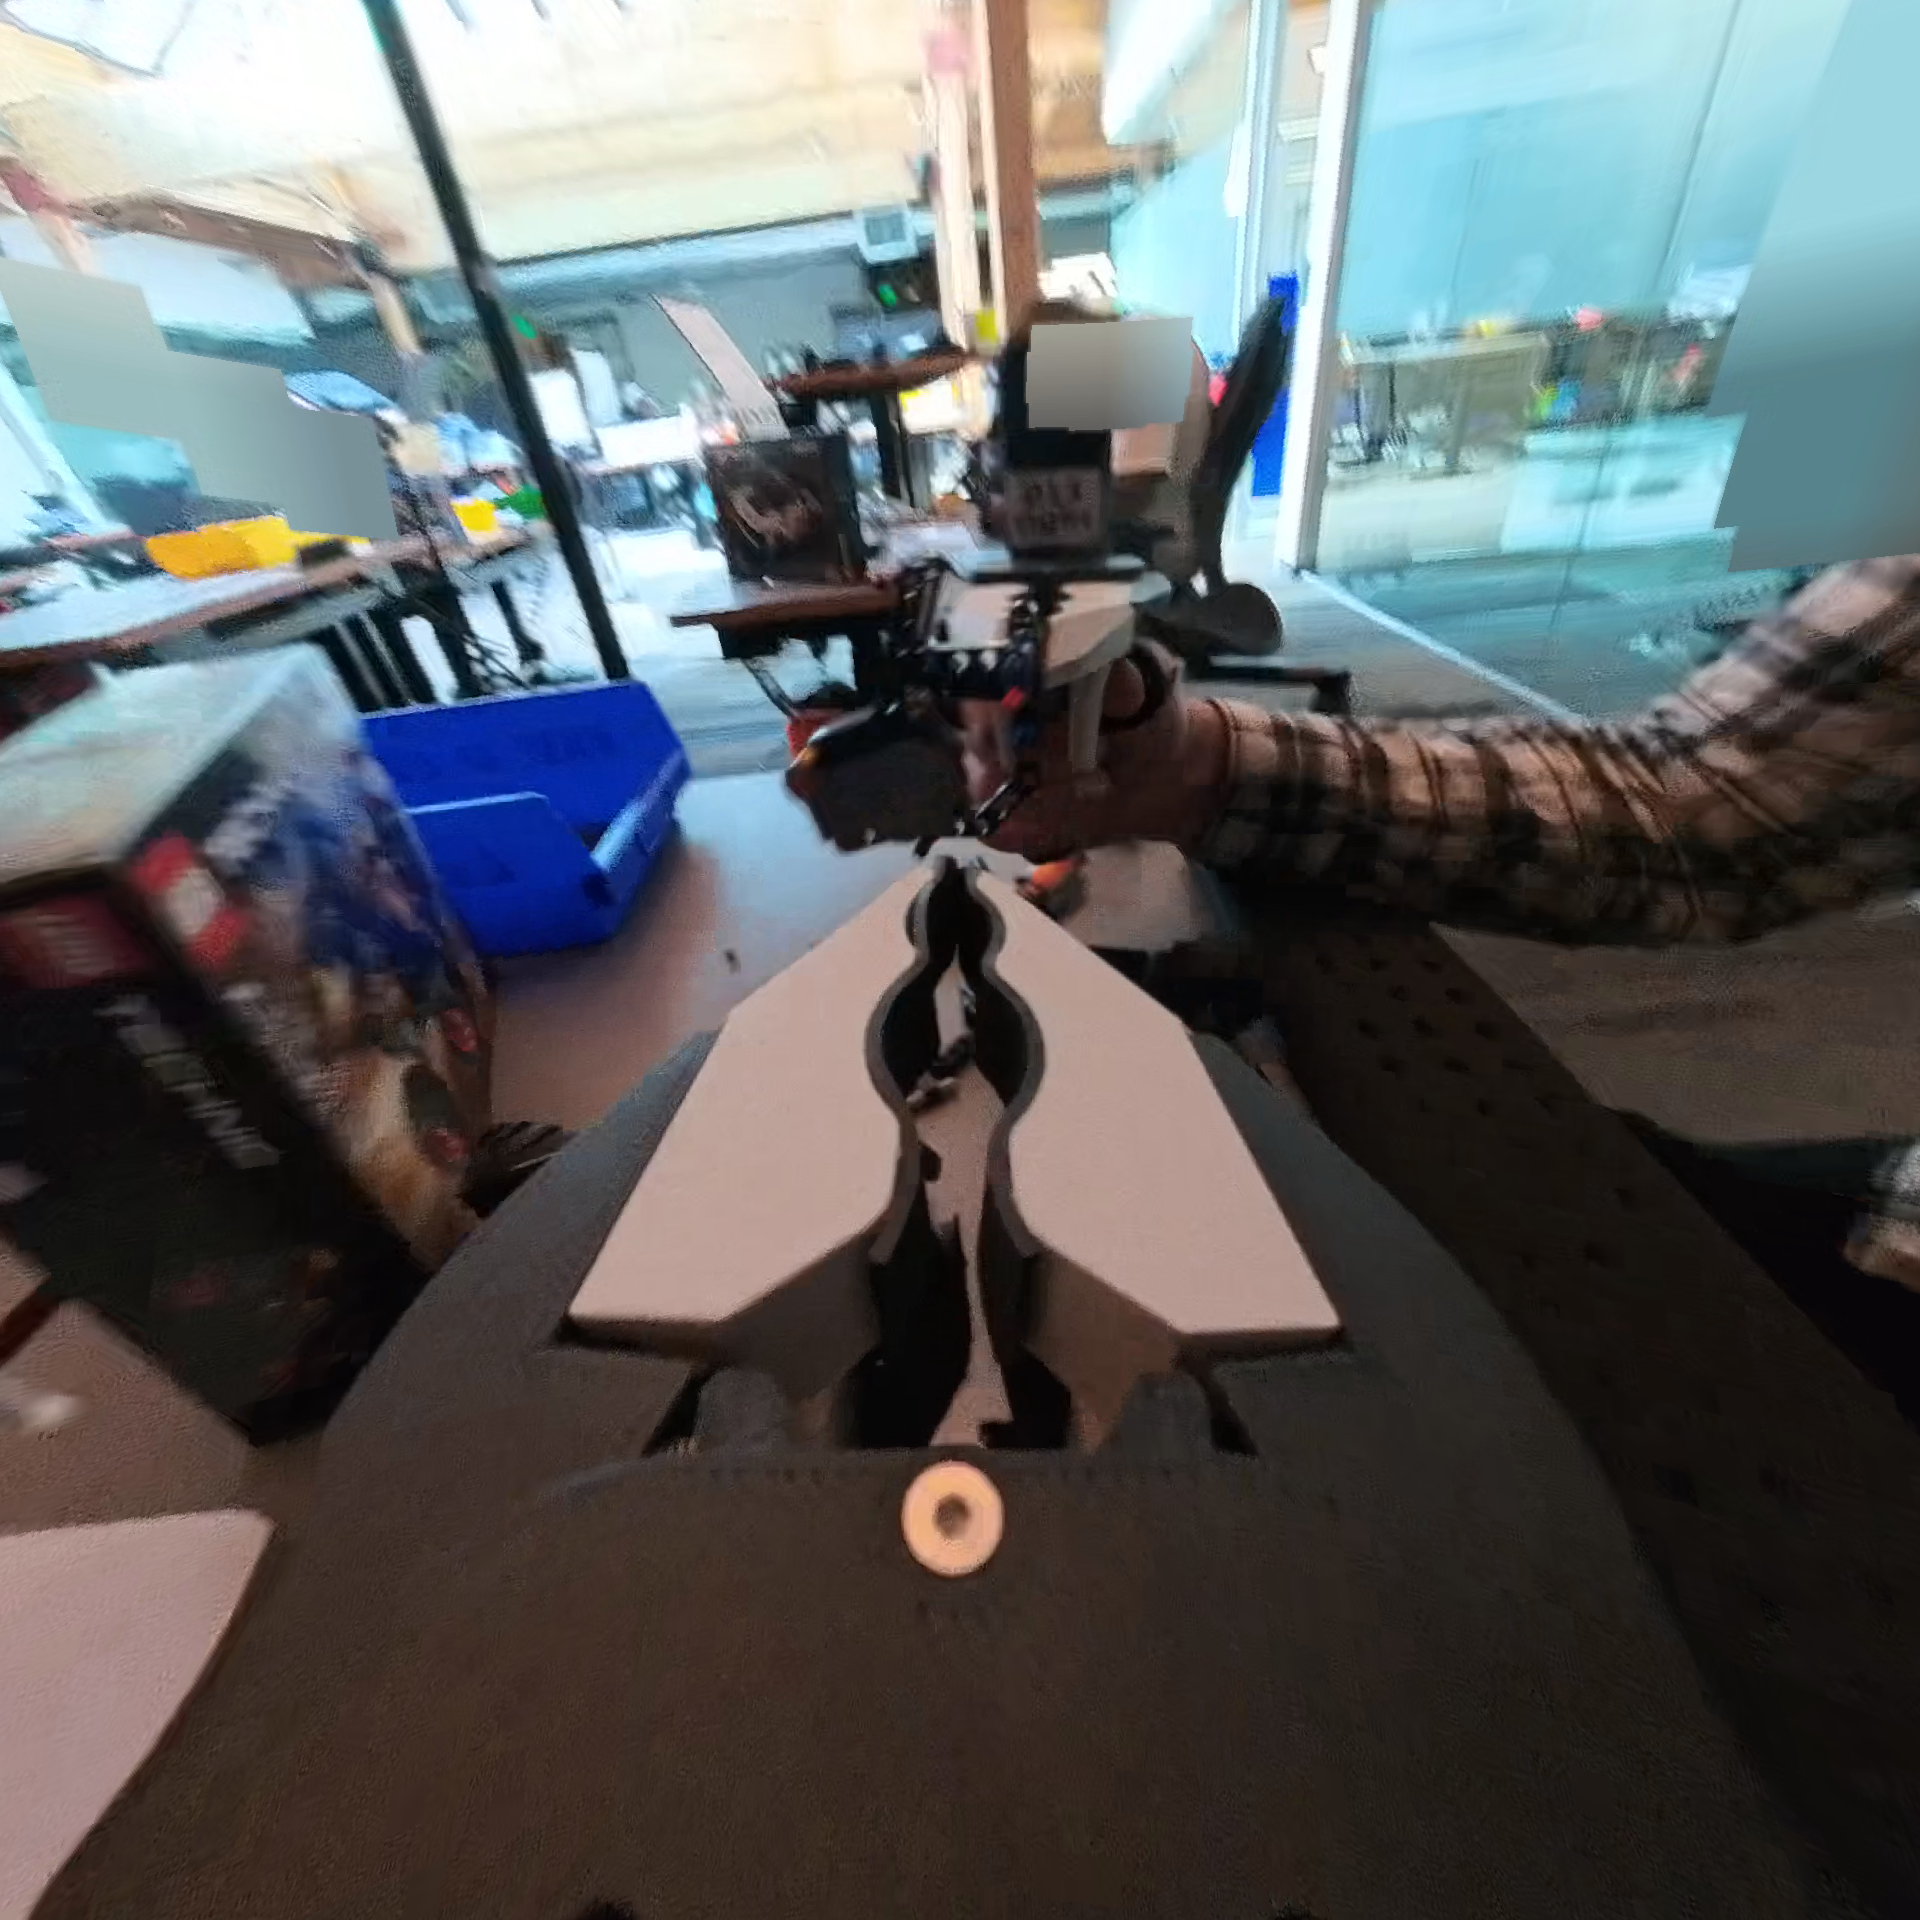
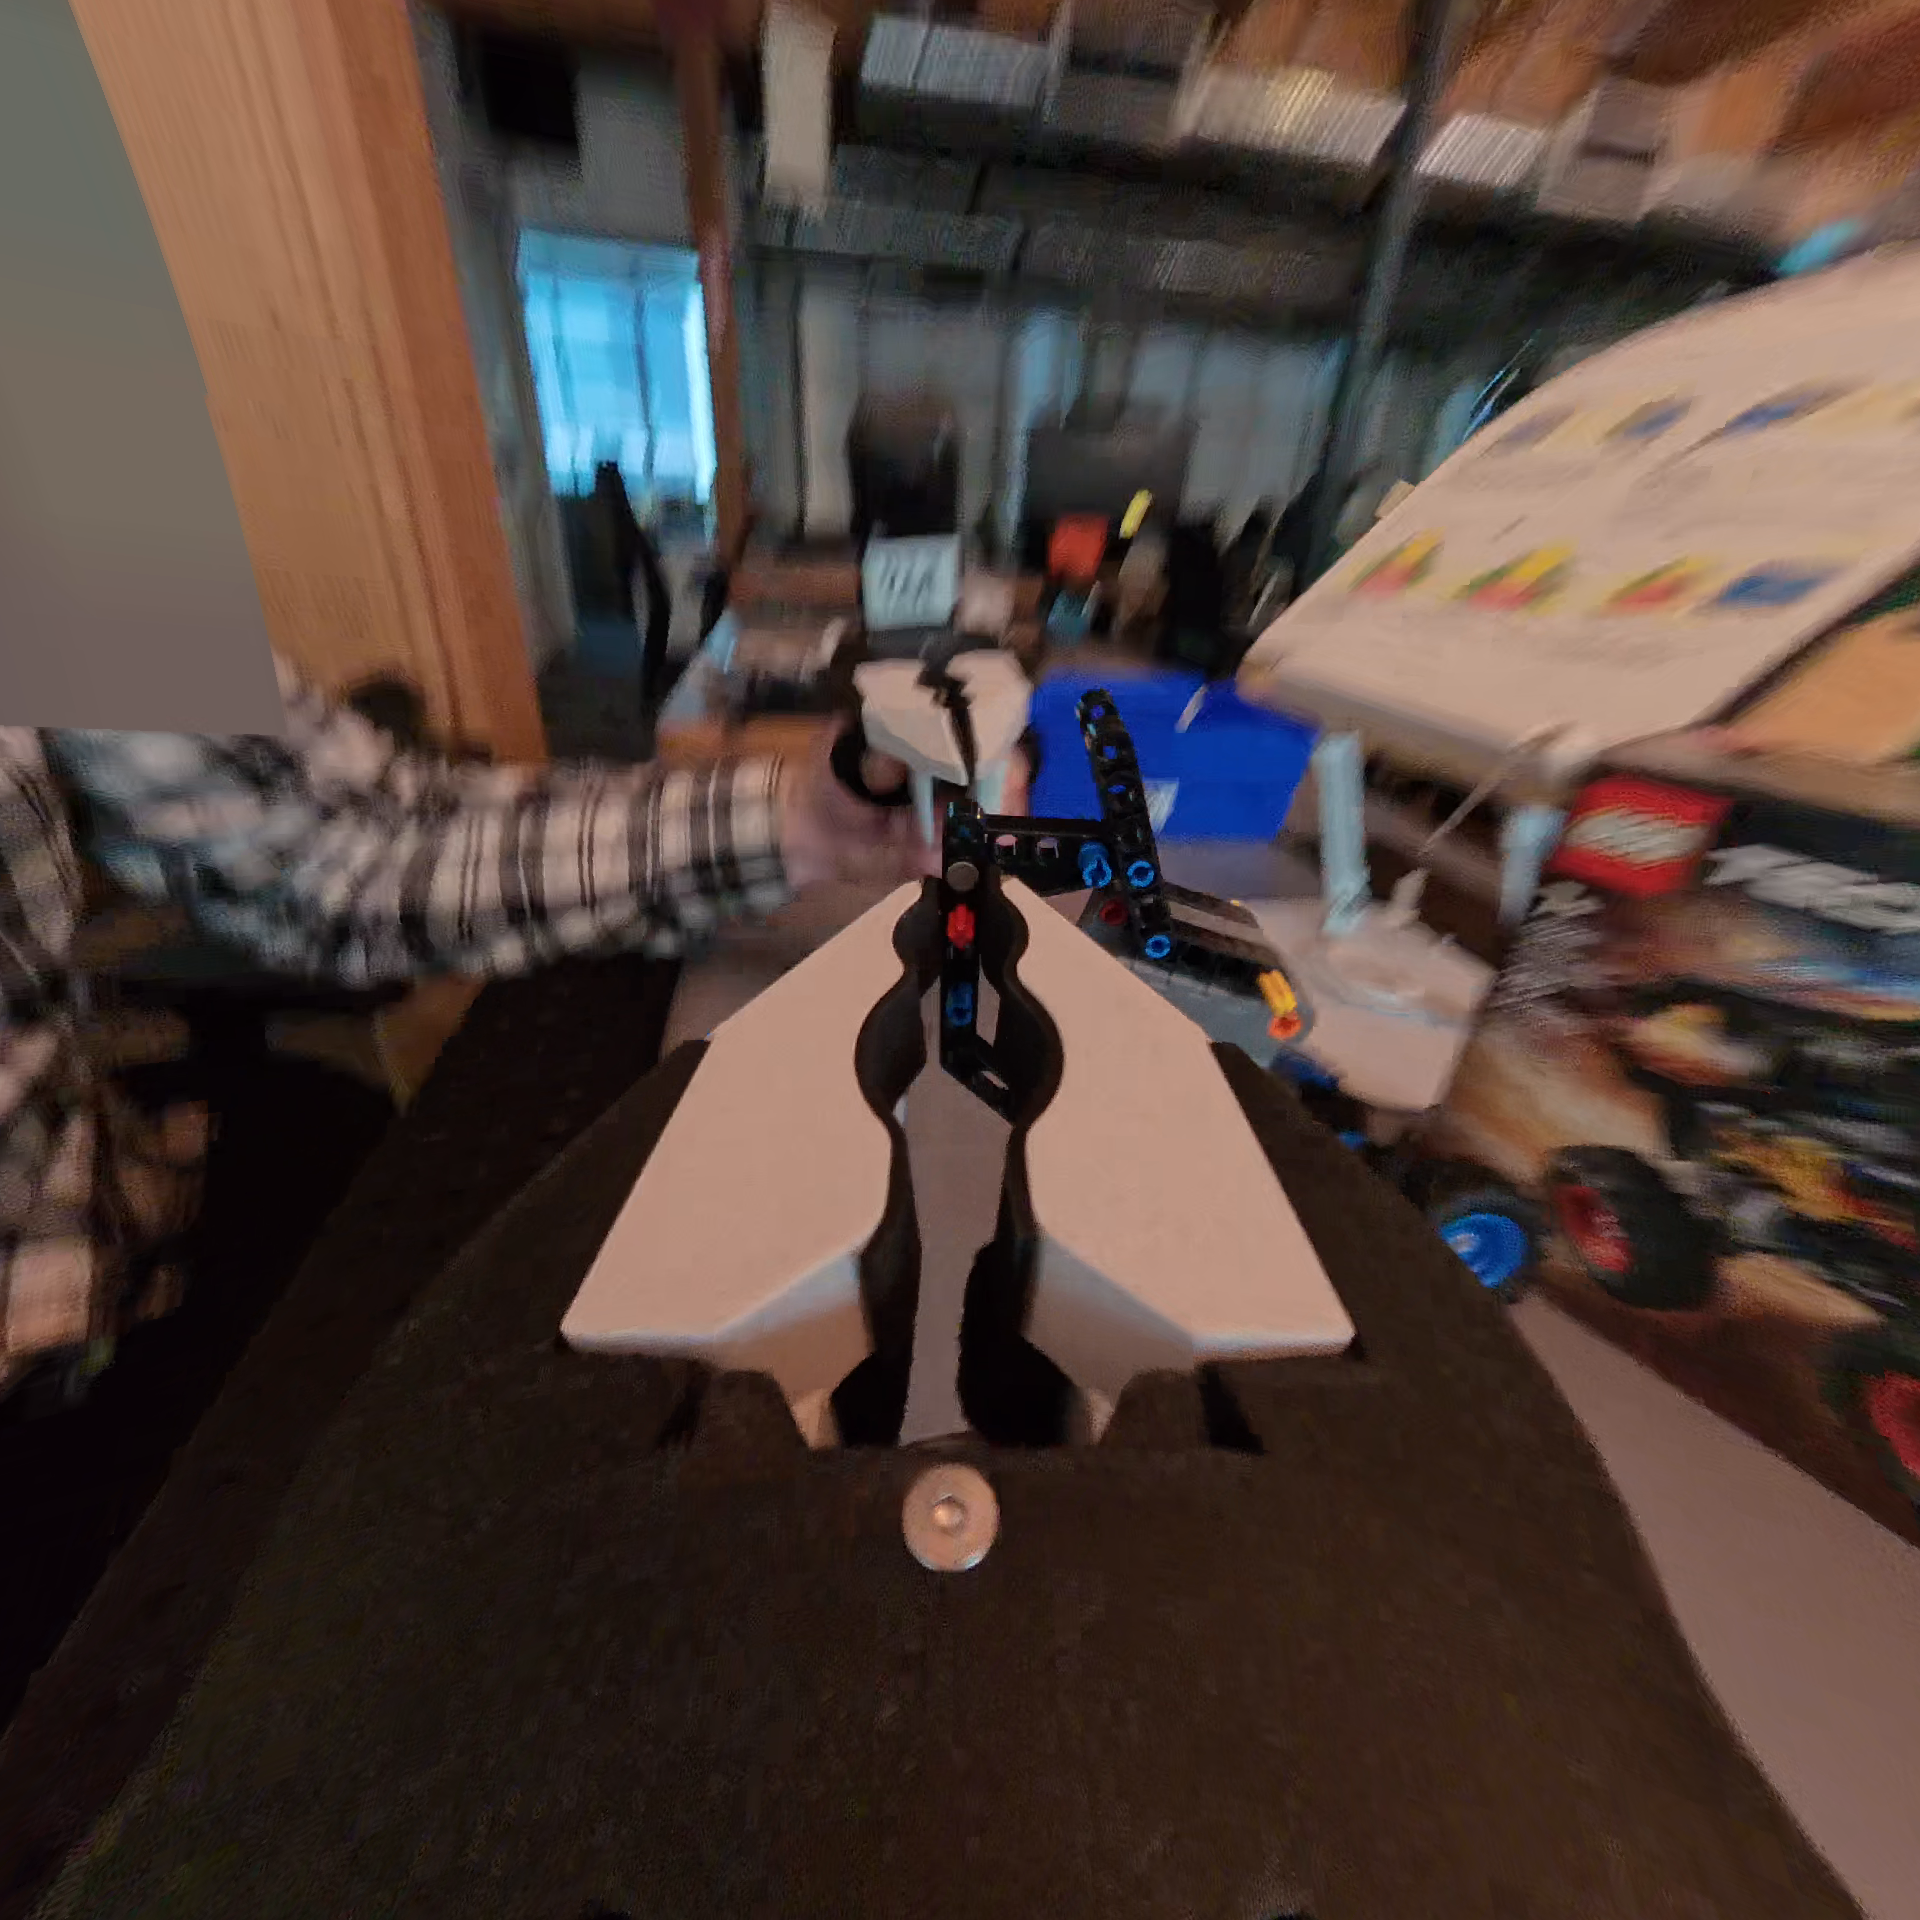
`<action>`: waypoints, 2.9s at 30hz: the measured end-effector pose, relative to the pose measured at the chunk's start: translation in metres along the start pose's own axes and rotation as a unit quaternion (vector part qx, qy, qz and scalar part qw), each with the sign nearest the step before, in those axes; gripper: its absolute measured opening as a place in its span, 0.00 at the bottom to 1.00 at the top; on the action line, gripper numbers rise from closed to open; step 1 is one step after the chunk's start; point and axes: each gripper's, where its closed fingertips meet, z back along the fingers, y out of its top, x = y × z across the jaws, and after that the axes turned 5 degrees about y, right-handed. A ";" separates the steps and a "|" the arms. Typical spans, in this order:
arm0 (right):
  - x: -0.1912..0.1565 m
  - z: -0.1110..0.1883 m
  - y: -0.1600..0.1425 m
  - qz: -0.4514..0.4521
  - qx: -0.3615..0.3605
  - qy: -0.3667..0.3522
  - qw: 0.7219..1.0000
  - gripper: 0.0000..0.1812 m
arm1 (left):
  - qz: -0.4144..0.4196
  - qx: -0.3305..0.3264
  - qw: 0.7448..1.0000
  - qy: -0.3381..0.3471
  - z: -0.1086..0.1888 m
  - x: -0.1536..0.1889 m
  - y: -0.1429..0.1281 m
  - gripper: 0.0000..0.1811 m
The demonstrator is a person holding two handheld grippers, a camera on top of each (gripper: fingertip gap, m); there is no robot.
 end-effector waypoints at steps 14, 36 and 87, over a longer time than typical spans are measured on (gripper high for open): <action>0.000 -0.020 -0.055 -0.055 -0.108 0.015 0.993 0.03 | 0.003 -0.216 0.976 -0.033 -0.039 0.020 -0.098 0.21; -0.018 -0.020 -0.032 -0.023 -0.059 0.055 0.996 0.02 | -0.027 -0.064 0.997 -0.041 -0.057 0.043 -0.028 0.00; -0.034 -0.026 -0.053 -0.039 -0.101 0.050 0.993 0.03 | 0.030 -0.074 0.997 0.016 -0.067 0.047 -0.048 0.27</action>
